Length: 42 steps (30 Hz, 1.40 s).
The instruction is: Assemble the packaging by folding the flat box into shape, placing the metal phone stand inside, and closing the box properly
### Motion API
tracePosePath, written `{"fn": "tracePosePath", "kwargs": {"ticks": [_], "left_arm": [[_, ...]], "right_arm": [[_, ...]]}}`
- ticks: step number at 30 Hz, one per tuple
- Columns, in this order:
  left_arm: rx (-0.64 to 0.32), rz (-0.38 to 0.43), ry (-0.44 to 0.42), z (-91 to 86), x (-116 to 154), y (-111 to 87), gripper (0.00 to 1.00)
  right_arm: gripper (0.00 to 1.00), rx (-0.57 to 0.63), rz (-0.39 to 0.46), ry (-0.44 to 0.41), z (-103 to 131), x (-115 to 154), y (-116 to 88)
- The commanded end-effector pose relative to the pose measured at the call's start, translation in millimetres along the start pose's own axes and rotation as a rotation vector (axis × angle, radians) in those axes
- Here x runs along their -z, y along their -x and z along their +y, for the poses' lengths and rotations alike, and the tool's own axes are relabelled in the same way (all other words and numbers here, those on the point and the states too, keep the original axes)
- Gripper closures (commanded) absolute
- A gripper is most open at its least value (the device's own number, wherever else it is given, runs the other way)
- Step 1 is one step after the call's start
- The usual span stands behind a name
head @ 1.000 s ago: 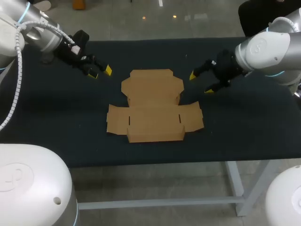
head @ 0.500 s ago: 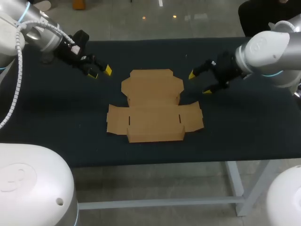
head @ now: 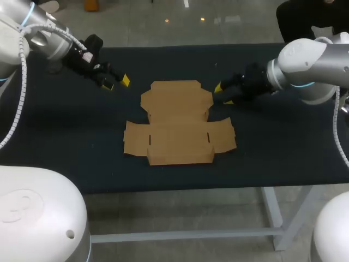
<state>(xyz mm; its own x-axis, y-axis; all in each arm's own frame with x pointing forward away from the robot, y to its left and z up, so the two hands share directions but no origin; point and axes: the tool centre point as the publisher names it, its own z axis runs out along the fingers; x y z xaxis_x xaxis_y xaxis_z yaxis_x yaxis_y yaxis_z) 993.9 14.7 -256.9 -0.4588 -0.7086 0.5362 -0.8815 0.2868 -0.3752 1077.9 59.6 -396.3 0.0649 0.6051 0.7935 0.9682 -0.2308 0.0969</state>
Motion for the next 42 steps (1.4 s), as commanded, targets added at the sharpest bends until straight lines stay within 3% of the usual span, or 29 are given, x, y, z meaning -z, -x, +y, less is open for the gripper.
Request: {"fn": "tracePosePath", "kwargs": {"ticks": [1,19,26,40,42], "left_arm": [[0.0,0.007,0.009,-5.5,-2.7,1.5,0.0],[0.01,0.024,0.006,-9.3,-4.2,9.0,0.0],[0.013,0.033,0.001,-6.4,-3.2,11.9,0.0],[0.011,0.041,-0.003,-2.4,-0.5,12.0,0.0],[0.012,0.042,-0.001,-2.1,-0.4,12.1,0.0]], "right_arm": [[0.52,0.009,0.077,-0.048,6.3,-11.1,2.2],[0.55,-0.005,0.144,-0.079,2.2,-36.9,-4.5],[0.56,-0.02,0.238,-0.064,-5.2,-47.4,2.1],[0.68,0.021,0.348,-0.082,-2.3,-58.7,-6.7],[0.76,0.032,0.358,-0.09,-1.6,-60.8,-8.2]]}}
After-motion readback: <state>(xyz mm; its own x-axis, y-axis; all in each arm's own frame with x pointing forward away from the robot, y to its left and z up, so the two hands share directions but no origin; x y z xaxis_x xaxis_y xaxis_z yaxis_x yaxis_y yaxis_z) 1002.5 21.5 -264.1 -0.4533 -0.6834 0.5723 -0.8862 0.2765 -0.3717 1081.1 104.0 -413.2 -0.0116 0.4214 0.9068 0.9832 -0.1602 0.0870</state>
